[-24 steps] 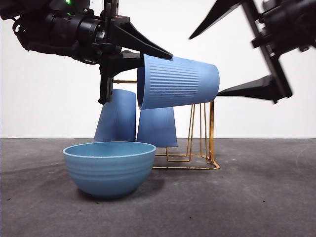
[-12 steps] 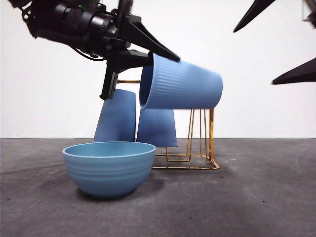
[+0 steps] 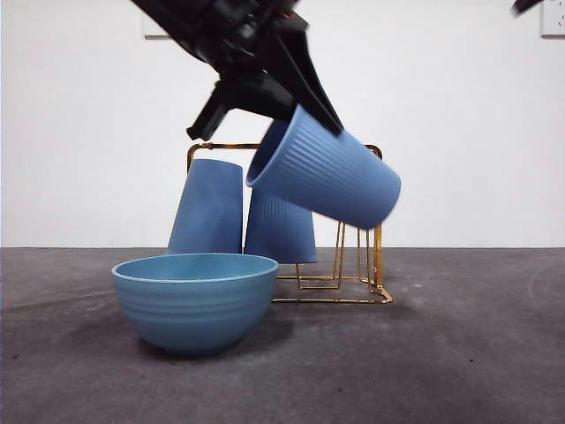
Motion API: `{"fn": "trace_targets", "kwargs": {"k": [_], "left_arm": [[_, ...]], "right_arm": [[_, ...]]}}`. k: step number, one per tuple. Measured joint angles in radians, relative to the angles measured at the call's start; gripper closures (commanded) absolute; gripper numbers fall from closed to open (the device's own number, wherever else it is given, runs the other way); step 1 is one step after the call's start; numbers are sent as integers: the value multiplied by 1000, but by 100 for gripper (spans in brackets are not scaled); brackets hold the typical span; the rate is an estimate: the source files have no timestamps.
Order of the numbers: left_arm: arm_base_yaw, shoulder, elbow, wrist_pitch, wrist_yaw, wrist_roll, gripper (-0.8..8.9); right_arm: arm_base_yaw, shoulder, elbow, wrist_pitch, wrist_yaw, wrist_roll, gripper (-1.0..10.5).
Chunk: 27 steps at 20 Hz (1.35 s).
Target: Right arm lift cup from the cupboard, then place it on the right of the bowl
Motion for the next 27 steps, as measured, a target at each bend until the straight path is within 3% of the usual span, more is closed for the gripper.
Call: {"fn": "trace_targets", "kwargs": {"k": [6, 14, 23, 27], "left_arm": [[-83, 173, 266, -282, -169, 100, 803], [-206, 407, 607, -599, -394, 182, 803], [-294, 477, 639, -623, -594, 219, 803], [-306, 477, 639, -623, -609, 232, 803]], "right_arm": [[0, -86, 161, -246, 105, -131, 360], [0, -103, 194, -285, 123, -159, 360], [0, -103, 194, -287, 124, -158, 360], [0, -103, 194, -287, 124, -158, 360]]}}
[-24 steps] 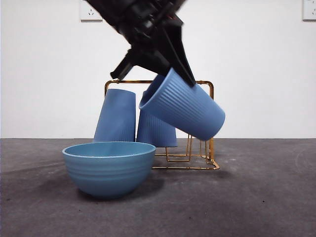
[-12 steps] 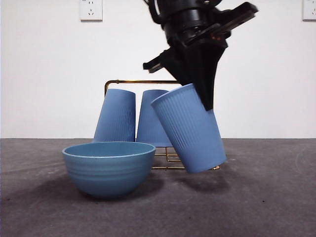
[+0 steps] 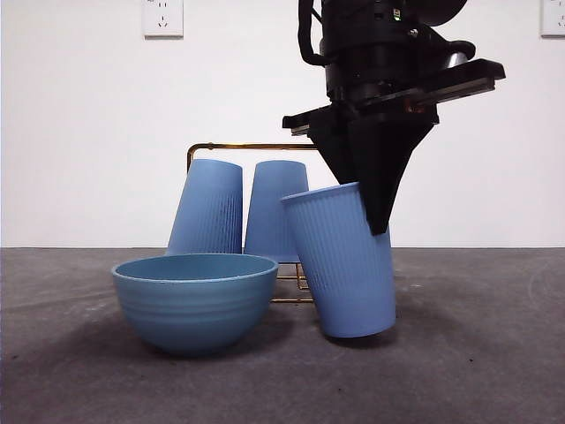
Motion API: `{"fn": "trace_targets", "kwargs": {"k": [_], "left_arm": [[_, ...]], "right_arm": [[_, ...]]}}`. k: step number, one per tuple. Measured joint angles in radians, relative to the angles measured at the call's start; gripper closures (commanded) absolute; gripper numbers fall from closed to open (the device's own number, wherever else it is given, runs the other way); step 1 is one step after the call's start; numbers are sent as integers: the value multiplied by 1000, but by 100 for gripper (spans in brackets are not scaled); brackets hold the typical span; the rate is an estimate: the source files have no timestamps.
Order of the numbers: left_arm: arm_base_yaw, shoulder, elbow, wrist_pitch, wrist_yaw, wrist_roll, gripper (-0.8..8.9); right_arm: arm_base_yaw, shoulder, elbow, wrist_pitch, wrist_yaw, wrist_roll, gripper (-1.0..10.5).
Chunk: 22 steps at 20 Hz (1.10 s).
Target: Right arm lift cup from the cupboard, then place it on the right of the bowl
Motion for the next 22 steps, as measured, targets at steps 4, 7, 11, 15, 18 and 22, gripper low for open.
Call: {"fn": "trace_targets", "kwargs": {"k": [4, 7, 11, 15, 18, 22], "left_arm": [[0, 0, 0, -1, -30, 7, 803], [0, 13, 0, 0, -32, 21, 803], [-7, 29, 0, 4, -33, 36, 773], [-11, 29, 0, 5, -33, 43, 556], [-11, 28, 0, 7, -33, 43, 340], [-11, -25, 0, 6, -33, 43, 342]], "right_arm": [[0, 0, 0, 0, 2, 0, 360], [0, 0, 0, 0, 3, 0, 360], [0, 0, 0, 0, 3, 0, 360], [0, 0, 0, 0, 3, 0, 360], [0, 0, 0, 0, 3, 0, 360], [0, 0, 0, 0, 3, 0, 360]]}}
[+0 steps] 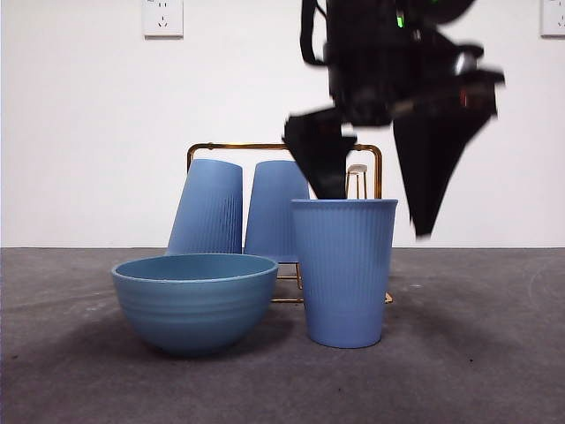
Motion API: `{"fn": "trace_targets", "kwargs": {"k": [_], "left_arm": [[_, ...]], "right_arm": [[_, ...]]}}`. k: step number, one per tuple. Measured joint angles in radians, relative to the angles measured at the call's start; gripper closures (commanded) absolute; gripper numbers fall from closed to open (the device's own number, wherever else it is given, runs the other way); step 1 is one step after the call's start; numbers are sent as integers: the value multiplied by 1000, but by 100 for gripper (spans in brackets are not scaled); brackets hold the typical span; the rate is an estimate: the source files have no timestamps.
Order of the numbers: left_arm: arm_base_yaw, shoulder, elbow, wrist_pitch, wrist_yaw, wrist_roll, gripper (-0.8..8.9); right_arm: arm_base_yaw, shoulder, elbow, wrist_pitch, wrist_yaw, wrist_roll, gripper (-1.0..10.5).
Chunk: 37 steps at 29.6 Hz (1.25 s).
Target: Right arm lift cup from the cupboard, then place it on the right of the bowl
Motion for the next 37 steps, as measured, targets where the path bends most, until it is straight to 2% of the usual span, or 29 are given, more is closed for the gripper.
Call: {"fn": "trace_targets", "kwargs": {"k": [8, 12, 16, 22, 26, 29, 32, 33, 34, 35, 36, 37], "left_arm": [[6, -338, 0, -16, 0, 0, 348], [48, -480, -23, -35, 0, -3, 350], [85, -699, -252, 38, 0, -21, 349], [183, -1132, -792, 230, -6, -83, 349], [254, -1439, -1071, 333, -78, -142, 349], [275, -1624, -1191, 345, -77, -175, 348], [277, -1713, -1202, 352, -78, -195, 350], [277, -1723, -1202, 352, -78, -197, 378], [277, -1727, -1202, 352, -78, -198, 519], [277, -1727, -1202, 351, -78, -198, 745], [277, -1727, -1202, 348, -77, -200, 791], [277, -1727, -1202, 347, -77, -201, 799]], "right_arm": [[0, 0, 0, 0, 2, 0, 360], [0, 0, 0, 0, -8, -2, 360], [0, 0, 0, -2, -70, -28, 360], [0, 0, 0, -3, -75, -66, 360], [0, 0, 0, -4, -97, -88, 360], [0, 0, 0, -4, -149, -113, 360], [1, 0, 0, -4, -167, -130, 360], [1, 0, 0, -4, -167, -133, 377], [1, 0, 0, -4, -167, -134, 494], [1, 0, 0, -4, -167, -134, 675], [1, 0, 0, -4, -167, -134, 883], [1, 0, 0, -4, -167, -135, 937]]}}
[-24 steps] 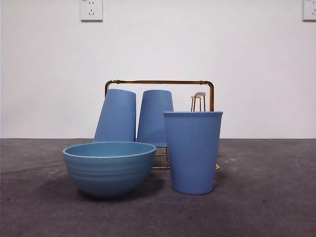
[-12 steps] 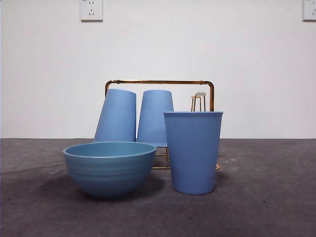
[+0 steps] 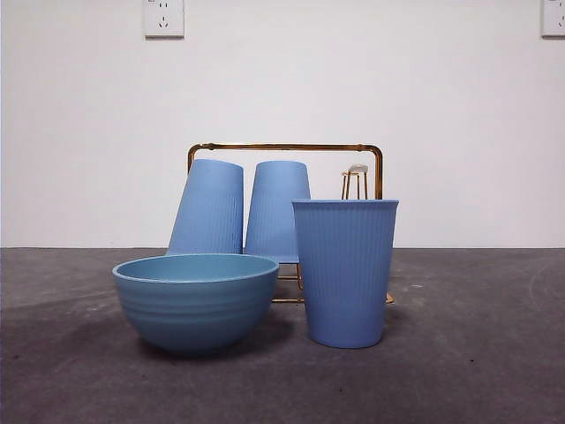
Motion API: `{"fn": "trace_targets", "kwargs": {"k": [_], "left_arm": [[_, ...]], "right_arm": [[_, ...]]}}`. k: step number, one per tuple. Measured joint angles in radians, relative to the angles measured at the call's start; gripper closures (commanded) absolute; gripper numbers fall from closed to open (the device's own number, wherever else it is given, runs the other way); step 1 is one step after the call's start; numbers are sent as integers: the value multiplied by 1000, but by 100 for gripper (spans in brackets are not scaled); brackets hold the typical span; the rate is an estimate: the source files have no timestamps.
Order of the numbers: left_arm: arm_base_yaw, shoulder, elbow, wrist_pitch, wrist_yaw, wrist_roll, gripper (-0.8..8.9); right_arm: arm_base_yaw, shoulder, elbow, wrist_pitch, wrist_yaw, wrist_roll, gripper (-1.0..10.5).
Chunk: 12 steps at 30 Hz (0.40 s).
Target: Right arm lift cup from the cupboard, then place it on the right of the bowl
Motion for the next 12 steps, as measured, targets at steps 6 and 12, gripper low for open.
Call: {"fn": "trace_targets", "kwargs": {"k": [6, 12], "left_arm": [[0, 0, 0, 3, 0, -2, 792], [0, 0, 0, 3, 0, -2, 792]], "right_arm": [[0, 0, 0, 0, 0, -3, 937], [0, 0, 0, 0, 0, -3, 937]]}}
